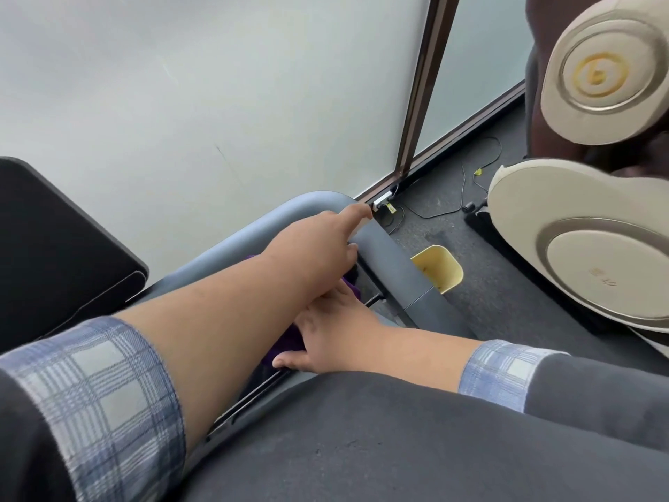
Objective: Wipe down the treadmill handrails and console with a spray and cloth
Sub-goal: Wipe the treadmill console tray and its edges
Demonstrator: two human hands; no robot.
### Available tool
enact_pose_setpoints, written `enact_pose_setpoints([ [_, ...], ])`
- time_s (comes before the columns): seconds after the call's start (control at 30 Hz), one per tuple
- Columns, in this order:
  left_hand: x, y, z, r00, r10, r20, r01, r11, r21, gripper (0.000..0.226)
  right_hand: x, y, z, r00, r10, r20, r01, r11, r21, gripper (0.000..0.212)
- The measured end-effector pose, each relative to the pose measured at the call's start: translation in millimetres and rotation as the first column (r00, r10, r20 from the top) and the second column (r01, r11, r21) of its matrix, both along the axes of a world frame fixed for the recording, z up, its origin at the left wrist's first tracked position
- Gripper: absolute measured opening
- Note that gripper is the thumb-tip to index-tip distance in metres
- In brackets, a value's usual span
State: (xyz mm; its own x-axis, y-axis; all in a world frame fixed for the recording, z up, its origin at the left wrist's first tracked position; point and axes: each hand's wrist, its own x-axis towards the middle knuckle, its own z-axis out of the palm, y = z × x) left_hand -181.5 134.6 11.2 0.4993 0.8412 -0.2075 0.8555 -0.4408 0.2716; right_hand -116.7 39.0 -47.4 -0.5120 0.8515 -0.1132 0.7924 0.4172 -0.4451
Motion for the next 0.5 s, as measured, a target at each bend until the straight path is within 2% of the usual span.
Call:
enact_pose_setpoints([
  [0.17,0.0,2.6,-2.9,1.000,0.000,-0.025,0.000,1.000,-0.007,0.038,1.3,-0.1,0.9,0.999,0.003,0.046,-0.004,1.000,0.014,0.092],
  [0.5,-57.7,6.1,10.3,0.974,0.228,0.003,-0.227,0.968,0.105,0.044,2.1,-3.3,-0.2,0.998,-0.037,0.043,0.034,0.996,0.077,0.085],
])
